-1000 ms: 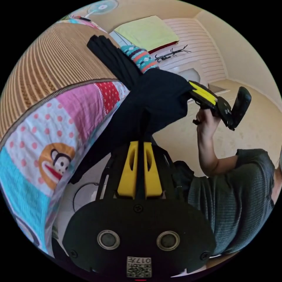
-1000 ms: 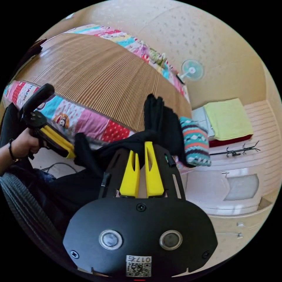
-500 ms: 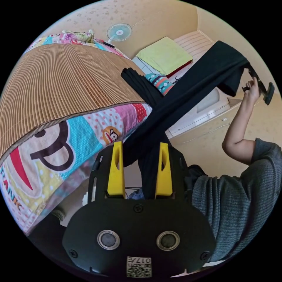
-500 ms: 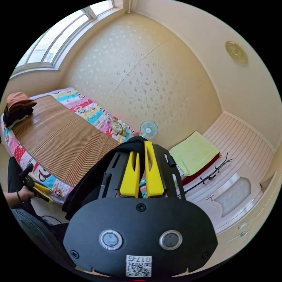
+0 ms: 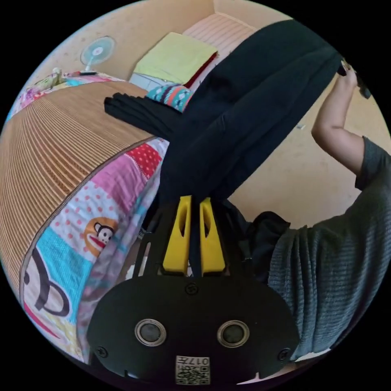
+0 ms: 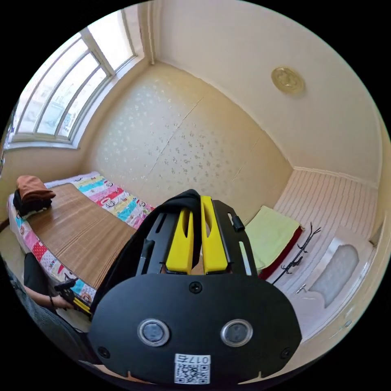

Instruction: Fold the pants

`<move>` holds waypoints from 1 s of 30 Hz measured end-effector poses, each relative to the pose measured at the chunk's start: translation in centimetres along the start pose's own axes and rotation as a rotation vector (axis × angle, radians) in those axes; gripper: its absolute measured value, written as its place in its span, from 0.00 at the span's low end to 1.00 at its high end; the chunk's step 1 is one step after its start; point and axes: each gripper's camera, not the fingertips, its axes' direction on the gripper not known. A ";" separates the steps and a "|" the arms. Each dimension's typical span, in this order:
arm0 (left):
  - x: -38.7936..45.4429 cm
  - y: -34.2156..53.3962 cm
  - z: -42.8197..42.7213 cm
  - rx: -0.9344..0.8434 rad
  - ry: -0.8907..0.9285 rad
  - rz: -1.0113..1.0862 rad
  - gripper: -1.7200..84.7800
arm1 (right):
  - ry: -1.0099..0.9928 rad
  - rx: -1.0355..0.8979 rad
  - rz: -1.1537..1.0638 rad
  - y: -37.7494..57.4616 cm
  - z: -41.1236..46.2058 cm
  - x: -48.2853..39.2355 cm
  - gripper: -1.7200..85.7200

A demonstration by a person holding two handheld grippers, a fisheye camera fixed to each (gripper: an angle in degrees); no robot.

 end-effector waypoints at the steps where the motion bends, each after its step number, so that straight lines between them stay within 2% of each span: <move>1: 0.1 0.0 -1.4 0.041 -0.026 -0.017 0.06 | 0.000 0.010 0.031 -0.3 0.0 1.4 0.08; 4: -0.3 -0.3 -11.1 0.218 -0.100 -0.121 0.06 | -0.011 0.044 0.195 -1.0 1.8 8.9 0.08; 6: -0.4 -1.8 -20.9 0.290 -0.206 -0.173 0.06 | -0.069 -0.022 0.298 -1.5 6.8 14.3 0.08; 7: -0.4 -2.4 -23.2 0.291 -0.229 -0.179 0.06 | -0.090 -0.063 0.323 -1.6 8.7 15.5 0.08; 10: -0.7 -6.2 -34.1 0.314 -0.419 -0.264 0.07 | -0.253 -0.394 0.371 -1.5 23.3 19.6 0.09; 11: -1.5 -7.7 -37.8 0.325 -0.532 -0.334 0.07 | -0.324 -0.583 0.385 -0.2 30.9 20.1 0.12; 12: -3.0 -8.6 -40.8 0.347 -0.634 -0.426 0.08 | -0.387 -0.798 0.420 2.5 38.6 19.9 0.15; 14: -6.1 -8.8 -44.4 0.385 -0.719 -0.603 0.10 | -0.482 -1.079 0.482 8.4 47.6 18.2 0.20; 15: -7.9 -7.9 -46.1 0.412 -0.722 -0.737 0.13 | -0.583 -1.119 0.519 11.6 50.1 16.6 0.20; 16: -8.6 -7.2 -46.6 0.428 -0.714 -0.799 0.15 | -0.646 -1.110 0.536 12.9 50.6 15.8 0.19; 18: -8.9 -3.9 -47.0 0.519 -0.668 -0.913 0.22 | -0.906 -1.029 0.595 17.1 50.2 13.0 0.13; 21: -7.9 -0.6 -44.5 0.513 -0.706 -0.955 0.21 | -1.144 -1.043 0.612 22.1 47.8 9.9 0.12; 25: -7.2 3.1 -41.2 0.576 -0.698 -1.077 0.22 | -1.266 -1.103 0.693 27.6 43.2 9.1 0.12; 30: -9.9 2.7 -39.8 0.672 -0.424 -1.127 0.18 | -1.374 -1.033 1.002 32.2 36.3 13.6 0.10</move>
